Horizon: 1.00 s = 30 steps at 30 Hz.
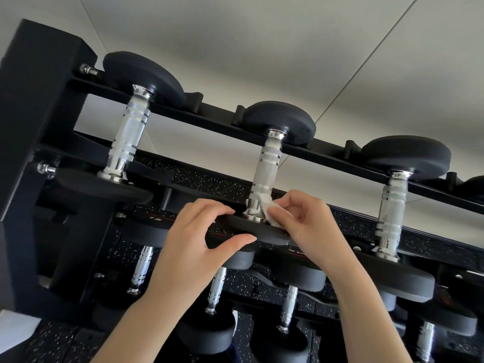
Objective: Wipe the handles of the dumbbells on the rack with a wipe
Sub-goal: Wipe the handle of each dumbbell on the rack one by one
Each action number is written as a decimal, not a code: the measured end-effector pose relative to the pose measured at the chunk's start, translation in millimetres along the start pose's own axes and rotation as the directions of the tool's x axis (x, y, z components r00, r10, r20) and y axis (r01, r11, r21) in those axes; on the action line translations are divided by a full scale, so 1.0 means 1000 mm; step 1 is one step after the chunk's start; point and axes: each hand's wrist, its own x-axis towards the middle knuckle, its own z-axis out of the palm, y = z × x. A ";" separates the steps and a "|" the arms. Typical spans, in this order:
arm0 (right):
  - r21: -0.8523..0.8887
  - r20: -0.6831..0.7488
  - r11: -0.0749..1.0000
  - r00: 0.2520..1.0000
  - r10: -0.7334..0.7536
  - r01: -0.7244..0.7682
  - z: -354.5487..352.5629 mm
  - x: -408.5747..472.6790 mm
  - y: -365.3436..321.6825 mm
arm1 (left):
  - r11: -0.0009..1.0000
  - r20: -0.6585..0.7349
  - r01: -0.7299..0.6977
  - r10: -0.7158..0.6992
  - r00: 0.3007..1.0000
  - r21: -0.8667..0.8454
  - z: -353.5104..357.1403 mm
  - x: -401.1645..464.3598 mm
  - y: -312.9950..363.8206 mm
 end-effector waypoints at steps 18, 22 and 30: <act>-0.593 0.027 0.792 0.987 -0.161 0.146 0.021 0.021 -0.045 | 0.989 -0.055 0.062 -0.070 0.996 -0.132 0.007 -0.003 -0.012; -0.744 0.050 0.659 0.993 -0.111 0.111 0.025 0.023 -0.055 | 0.987 -0.075 0.057 -0.069 0.995 -0.152 0.009 -0.005 -0.013; -0.831 0.129 0.547 0.991 0.017 0.099 0.030 0.032 -0.068 | 0.982 -0.102 0.055 -0.074 0.992 -0.178 0.012 -0.005 -0.016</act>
